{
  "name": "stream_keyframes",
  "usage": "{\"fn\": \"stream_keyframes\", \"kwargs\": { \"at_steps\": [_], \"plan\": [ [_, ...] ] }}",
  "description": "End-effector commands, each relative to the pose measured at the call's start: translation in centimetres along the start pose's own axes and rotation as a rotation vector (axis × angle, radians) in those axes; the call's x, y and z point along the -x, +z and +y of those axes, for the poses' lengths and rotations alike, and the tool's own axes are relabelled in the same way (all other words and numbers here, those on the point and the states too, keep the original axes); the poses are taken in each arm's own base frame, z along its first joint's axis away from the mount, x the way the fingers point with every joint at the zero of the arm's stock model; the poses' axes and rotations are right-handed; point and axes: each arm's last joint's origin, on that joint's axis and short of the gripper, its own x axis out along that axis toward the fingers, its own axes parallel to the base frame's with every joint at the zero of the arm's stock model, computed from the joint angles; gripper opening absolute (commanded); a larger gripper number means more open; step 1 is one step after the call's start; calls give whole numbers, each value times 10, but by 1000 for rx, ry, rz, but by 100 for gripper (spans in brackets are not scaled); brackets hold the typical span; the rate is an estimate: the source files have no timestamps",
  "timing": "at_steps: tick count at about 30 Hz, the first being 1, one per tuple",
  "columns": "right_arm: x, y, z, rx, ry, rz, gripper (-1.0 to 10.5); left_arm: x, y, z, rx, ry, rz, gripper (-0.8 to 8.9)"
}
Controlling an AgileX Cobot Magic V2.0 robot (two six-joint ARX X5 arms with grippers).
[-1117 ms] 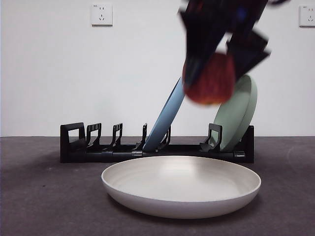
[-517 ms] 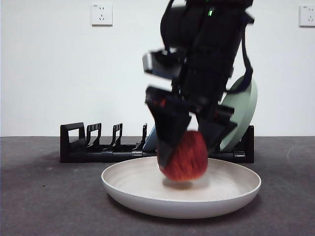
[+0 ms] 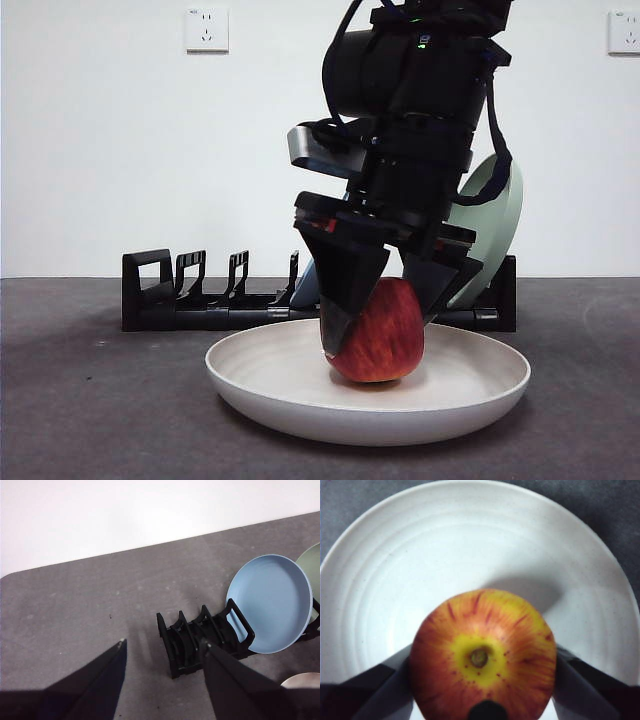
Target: Take the yellow plate from the plate rack,put the plate on the table,take the apple from the table,put the apple in the plate
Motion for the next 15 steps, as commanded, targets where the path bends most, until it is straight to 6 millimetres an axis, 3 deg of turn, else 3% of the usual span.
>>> {"fn": "stream_keyframes", "kwargs": {
  "at_steps": [1,7,15],
  "plan": [
    [-9,-2,1,-11,3,27,435,-4,0,-1,9,2,4,247],
    [-4,-2,2,-9,3,17,473,-8,0,-1,7,2,13,247],
    [23,-1,5,-1,-1,-65,471,-8,0,-1,5,1,14,247]
  ]
}}
